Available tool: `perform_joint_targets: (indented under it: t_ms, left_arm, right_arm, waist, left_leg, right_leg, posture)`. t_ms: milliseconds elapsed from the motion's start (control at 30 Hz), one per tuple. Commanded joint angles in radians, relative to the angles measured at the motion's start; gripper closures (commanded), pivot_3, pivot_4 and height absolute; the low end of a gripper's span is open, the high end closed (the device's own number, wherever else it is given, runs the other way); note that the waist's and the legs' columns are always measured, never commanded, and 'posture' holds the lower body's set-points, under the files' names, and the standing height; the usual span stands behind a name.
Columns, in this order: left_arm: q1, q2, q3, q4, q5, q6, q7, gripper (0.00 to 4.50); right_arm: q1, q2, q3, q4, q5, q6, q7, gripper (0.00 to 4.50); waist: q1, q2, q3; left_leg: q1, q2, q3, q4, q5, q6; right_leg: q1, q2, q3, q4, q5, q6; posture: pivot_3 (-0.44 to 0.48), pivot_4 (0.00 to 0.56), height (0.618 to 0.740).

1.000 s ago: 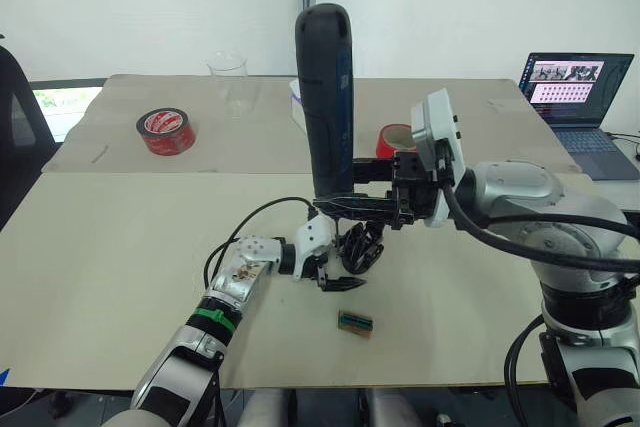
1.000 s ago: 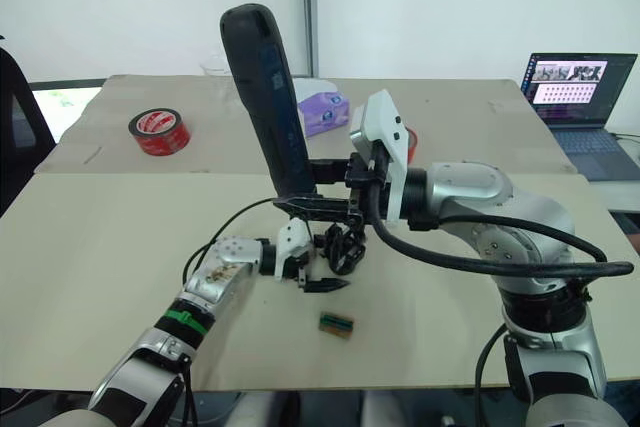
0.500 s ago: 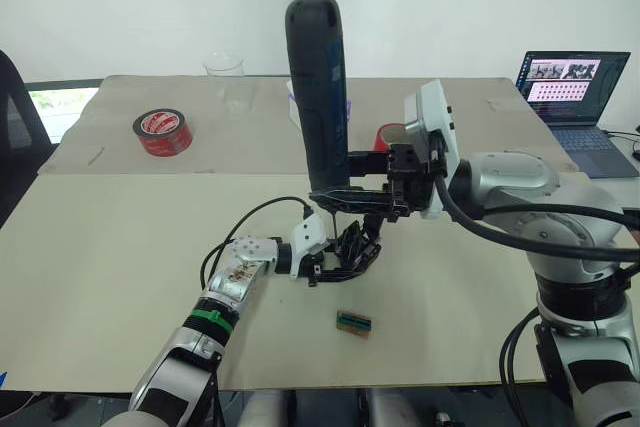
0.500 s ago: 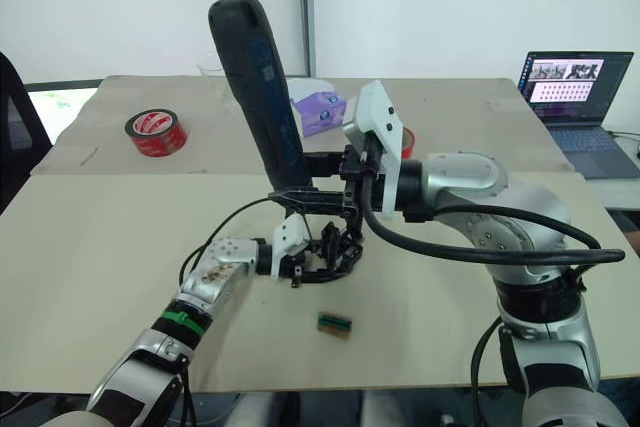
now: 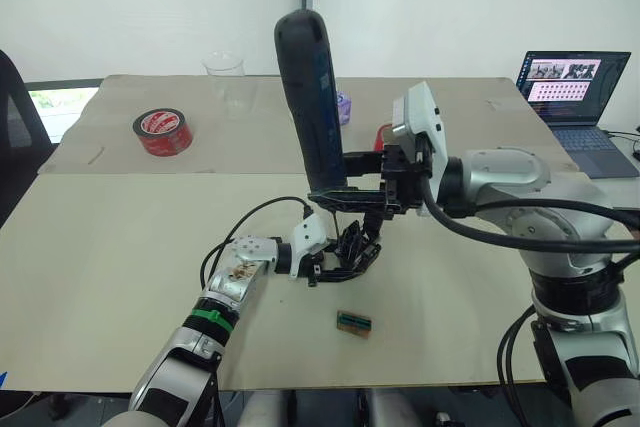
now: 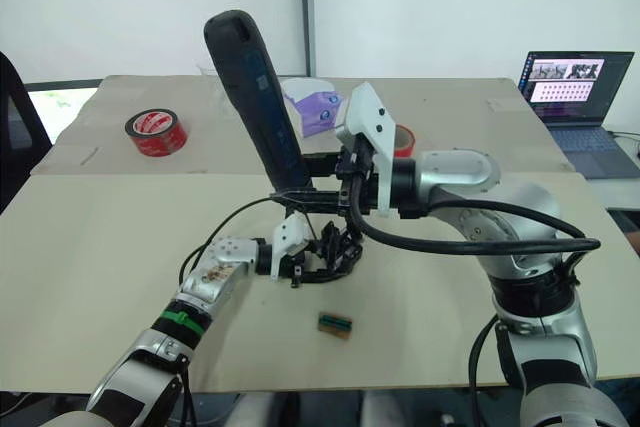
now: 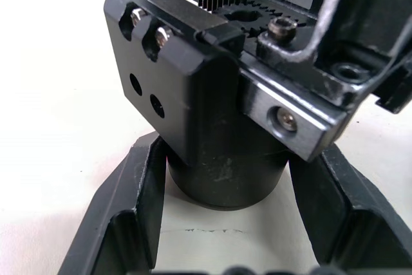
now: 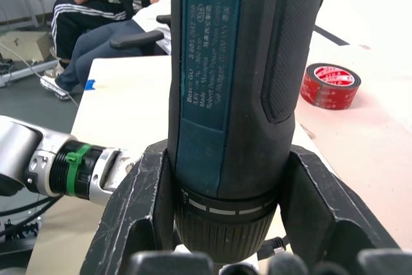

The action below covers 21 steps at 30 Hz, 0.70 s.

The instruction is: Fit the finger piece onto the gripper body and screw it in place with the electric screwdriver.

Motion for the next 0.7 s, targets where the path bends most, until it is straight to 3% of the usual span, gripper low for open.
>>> perform_joint_targets:
  t_ms: [33, 700]
  left_arm:
    - [-0.001, -0.003, 0.005, -0.034, -0.015, -0.006, -0.009, 2.22]
    - [0.002, 0.001, 0.006, -0.040, -0.015, -0.010, -0.010, 2.22]
  right_arm:
    - [-0.012, 0.009, -0.021, -0.015, -0.017, -0.043, 0.007, 2.61]
    - [0.025, 0.039, -0.026, -0.023, -0.066, -0.062, 0.039, 2.61]
  waist:
    - [0.000, 0.000, 0.000]
    - [0.000, 0.000, 0.000]
  left_leg:
    - [0.000, 0.000, 0.000, 0.000, 0.000, 0.000]
    - [0.000, 0.000, 0.000, 0.000, 0.000, 0.000]
  right_leg:
    - [0.000, 0.000, 0.000, 0.000, 0.000, 0.000]
    - [0.000, 0.000, 0.000, 0.000, 0.000, 0.000]
  posture:
    - [0.000, 0.150, 0.740]
    - [0.000, 0.150, 0.740]
